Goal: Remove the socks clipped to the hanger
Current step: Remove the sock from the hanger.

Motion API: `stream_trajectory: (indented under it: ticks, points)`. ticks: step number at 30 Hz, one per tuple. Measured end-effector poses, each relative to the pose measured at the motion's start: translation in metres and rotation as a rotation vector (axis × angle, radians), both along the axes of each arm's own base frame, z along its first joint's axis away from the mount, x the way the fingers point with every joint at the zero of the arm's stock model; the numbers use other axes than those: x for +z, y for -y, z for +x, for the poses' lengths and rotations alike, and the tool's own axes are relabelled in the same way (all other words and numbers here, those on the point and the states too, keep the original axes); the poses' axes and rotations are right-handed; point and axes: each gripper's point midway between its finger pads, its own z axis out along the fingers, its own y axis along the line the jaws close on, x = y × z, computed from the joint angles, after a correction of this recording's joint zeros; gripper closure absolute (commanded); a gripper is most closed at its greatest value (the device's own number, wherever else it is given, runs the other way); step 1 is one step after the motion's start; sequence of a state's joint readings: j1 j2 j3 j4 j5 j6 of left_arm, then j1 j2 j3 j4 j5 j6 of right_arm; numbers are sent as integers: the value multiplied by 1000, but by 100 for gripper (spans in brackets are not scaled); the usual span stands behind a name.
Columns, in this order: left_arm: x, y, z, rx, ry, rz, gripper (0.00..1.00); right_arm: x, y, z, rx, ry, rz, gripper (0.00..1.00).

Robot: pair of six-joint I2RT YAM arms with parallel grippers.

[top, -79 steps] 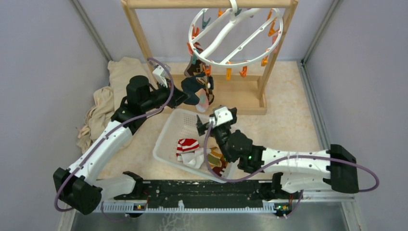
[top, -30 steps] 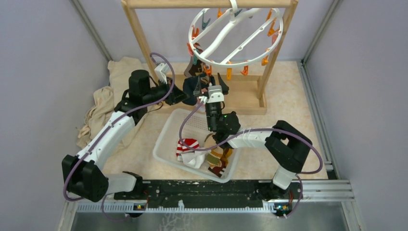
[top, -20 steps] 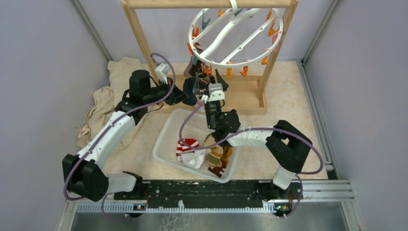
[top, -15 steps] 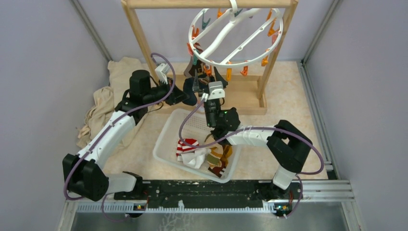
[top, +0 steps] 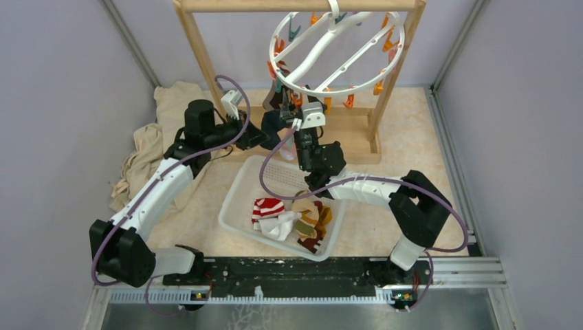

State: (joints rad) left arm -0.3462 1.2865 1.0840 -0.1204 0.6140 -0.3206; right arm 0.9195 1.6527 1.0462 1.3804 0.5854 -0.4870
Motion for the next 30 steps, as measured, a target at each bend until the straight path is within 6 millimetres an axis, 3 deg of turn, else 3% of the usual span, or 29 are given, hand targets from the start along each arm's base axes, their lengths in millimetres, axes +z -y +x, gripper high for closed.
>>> stream_trajectory:
  ticks: [6, 13, 21, 24, 30]
  points:
    - [0, 0, 0, 0, 0, -1, 100, 7, -5, 1, 13, 5, -8, 45]
    - [0, 0, 0, 0, 0, -1, 100, 15, -6, 0, 21, 17, 5, 55]
    - [1, 0, 1, 0, 2, -2, 100, 15, -6, 1, 21, 14, 4, 83]
    - [1, 0, 0, -3, 2, -3, 100, 15, -6, 1, 22, 14, 5, 100]
    - [1, 0, 0, -4, 3, -4, 100, 13, -7, 1, 26, 4, 3, 100]
